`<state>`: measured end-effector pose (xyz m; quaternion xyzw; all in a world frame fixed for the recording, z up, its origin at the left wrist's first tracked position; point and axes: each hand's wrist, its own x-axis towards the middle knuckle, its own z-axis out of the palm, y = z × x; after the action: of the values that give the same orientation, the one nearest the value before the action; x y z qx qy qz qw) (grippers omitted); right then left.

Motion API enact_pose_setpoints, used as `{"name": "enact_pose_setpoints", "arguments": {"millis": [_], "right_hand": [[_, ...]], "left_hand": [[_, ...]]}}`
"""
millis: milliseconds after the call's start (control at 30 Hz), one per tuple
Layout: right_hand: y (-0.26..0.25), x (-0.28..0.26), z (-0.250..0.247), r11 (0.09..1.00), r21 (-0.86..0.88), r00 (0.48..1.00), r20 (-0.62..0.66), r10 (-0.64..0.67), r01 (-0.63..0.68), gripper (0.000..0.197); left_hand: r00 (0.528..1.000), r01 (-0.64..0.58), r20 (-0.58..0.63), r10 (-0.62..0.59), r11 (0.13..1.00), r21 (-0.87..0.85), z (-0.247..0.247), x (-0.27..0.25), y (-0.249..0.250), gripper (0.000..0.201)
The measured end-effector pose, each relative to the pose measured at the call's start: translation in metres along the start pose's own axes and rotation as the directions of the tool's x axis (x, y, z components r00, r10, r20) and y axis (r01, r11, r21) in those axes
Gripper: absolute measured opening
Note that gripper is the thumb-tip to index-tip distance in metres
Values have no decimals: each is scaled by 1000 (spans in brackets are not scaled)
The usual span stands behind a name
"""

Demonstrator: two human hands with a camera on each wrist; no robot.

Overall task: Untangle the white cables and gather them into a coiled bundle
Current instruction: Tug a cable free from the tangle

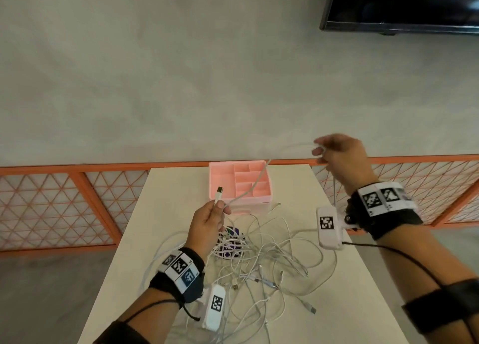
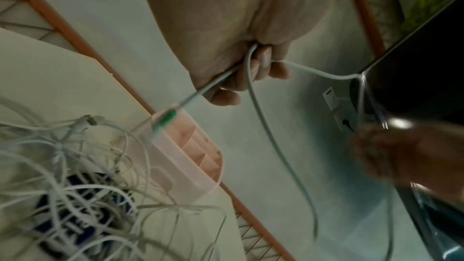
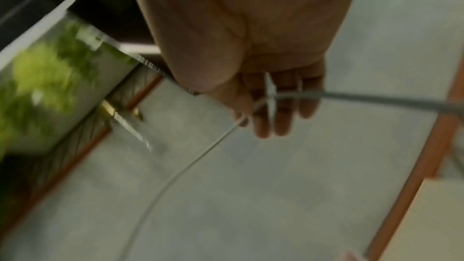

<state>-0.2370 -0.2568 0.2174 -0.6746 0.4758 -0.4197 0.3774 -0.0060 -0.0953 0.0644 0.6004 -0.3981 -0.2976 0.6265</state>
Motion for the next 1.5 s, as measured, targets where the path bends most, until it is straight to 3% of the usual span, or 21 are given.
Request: {"name": "enact_pose_setpoints", "arguments": {"millis": [67, 100, 167, 267, 333, 400, 467, 567, 633, 700, 800, 933, 1033, 1067, 1133, 1167, 1233, 1300, 1367, 1433, 1500], "right_hand": [[23, -6, 9, 862, -507, 995, 92, 45, 8, 43], [30, -13, 16, 777, -625, 991, 135, 10, 78, 53], [37, -32, 34, 756, -591, 952, 274, -140, 281, 62], [35, -61, 64, 778, -388, 796, 562, -225, 494, 56], [35, -71, 78, 822, -328, 722, 678, -139, 466, 33], [36, -71, 80, 894, -263, 712, 697, -83, 363, 23], [37, -63, 72, 920, -247, 764, 640, -81, 305, 21], [48, -40, 40, 947, -254, 884, 465, -58, 196, 18], [60, -22, 10, 973, -218, 968, 251, -23, 80, 17], [73, -8, -22, 979, -197, 999, 11, 54, -50, 17], [106, 3, -74, 948, -195, 955, -206, 213, -253, 21], [156, -5, -112, 832, -257, 859, -301, 414, -491, 38], [167, -24, -108, 672, -404, 784, -348, 515, -621, 50], [164, -31, -99, 678, -413, 794, -330, 511, -608, 55], [148, -41, -72, 788, -410, 888, -205, 412, -460, 53], [136, -46, -55, 860, -380, 939, -95, 331, -341, 44], [106, -59, -17, 966, -198, 965, 170, 201, -166, 27], [70, -77, 23, 997, -49, 904, 420, 77, -62, 20], [49, -92, 58, 999, 37, 818, 575, -10, -14, 16], [46, -102, 81, 996, 91, 773, 631, -65, 10, 21], [55, -105, 91, 994, 18, 771, 630, -93, 105, 26]], "left_hand": [[1000, 14, -7, -14, 1000, -16, 2, 3, 9, 35], [1000, 16, 3, -16, 1000, -25, 5, 3, 13, 34], [999, 20, 43, -19, 999, -26, 11, 3, 20, 34], [994, 22, 111, -21, 1000, -3, 21, 0, 28, 35], [990, 20, 141, -18, 1000, -14, 25, -1, 30, 34], [986, 31, 163, -29, 999, -14, 26, -1, 28, 34], [982, 58, 182, -56, 998, -6, 24, -2, 25, 34], [979, 119, 162, -122, 993, 26, 18, -4, 16, 33], [982, 145, 116, -146, 989, 22, 12, -3, 12, 31], [982, 172, 90, -166, 983, -65, 9, -4, 13, 32], [978, 206, 66, -197, 961, -182, 7, -6, 20, 34], [971, 239, 65, -230, 913, -330, 7, -7, 33, 37], [963, 268, 126, -236, 849, -456, 11, -9, 46, 34], [961, 276, 154, -230, 828, -488, 13, -10, 50, 33], [955, 293, 212, -209, 787, -542, 20, -10, 59, 32], [951, 299, 239, -195, 770, -564, 24, -10, 64, 31], [947, 300, 281, -157, 744, -597, 34, -10, 73, 30], [954, 266, 278, -112, 745, -612, 42, -8, 79, 29], [974, 194, 213, -80, 780, -595, 45, -5, 81, 28], [990, 122, 123, -66, 838, -532, 39, 0, 78, 28], [995, 102, 62, -82, 872, -478, 27, 2, 70, 27]]}}
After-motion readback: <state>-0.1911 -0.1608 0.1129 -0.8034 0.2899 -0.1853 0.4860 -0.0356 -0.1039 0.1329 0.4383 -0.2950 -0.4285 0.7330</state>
